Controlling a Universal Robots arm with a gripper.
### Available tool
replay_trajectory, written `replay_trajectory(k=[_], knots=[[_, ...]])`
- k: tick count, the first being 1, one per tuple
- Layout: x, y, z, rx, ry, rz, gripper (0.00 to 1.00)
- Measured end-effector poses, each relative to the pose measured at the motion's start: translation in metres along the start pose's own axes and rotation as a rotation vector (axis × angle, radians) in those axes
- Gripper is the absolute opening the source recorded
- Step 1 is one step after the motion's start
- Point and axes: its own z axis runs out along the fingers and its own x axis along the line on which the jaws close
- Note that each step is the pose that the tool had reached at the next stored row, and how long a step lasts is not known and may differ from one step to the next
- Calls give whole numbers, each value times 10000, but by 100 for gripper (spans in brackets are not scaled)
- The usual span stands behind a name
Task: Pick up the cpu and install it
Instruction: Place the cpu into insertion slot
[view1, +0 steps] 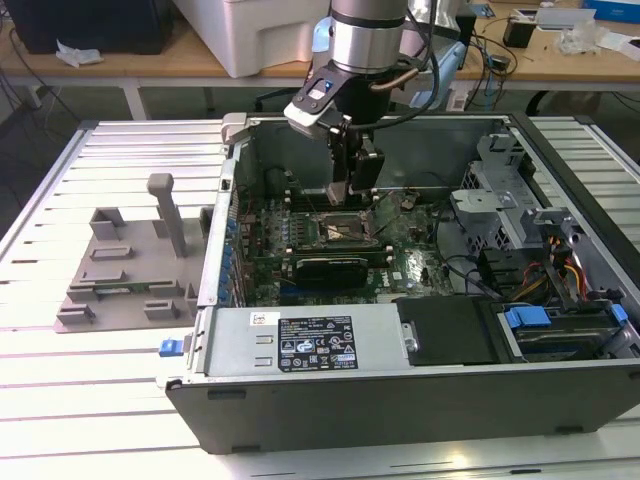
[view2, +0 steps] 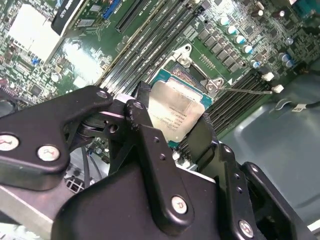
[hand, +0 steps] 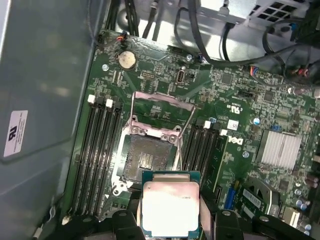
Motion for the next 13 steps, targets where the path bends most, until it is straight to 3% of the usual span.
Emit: replay_trajectory(k=[10, 13], knots=[[1, 2, 11, 66, 39, 1268, 55], [77, 101, 72, 112, 33, 1335, 55]])
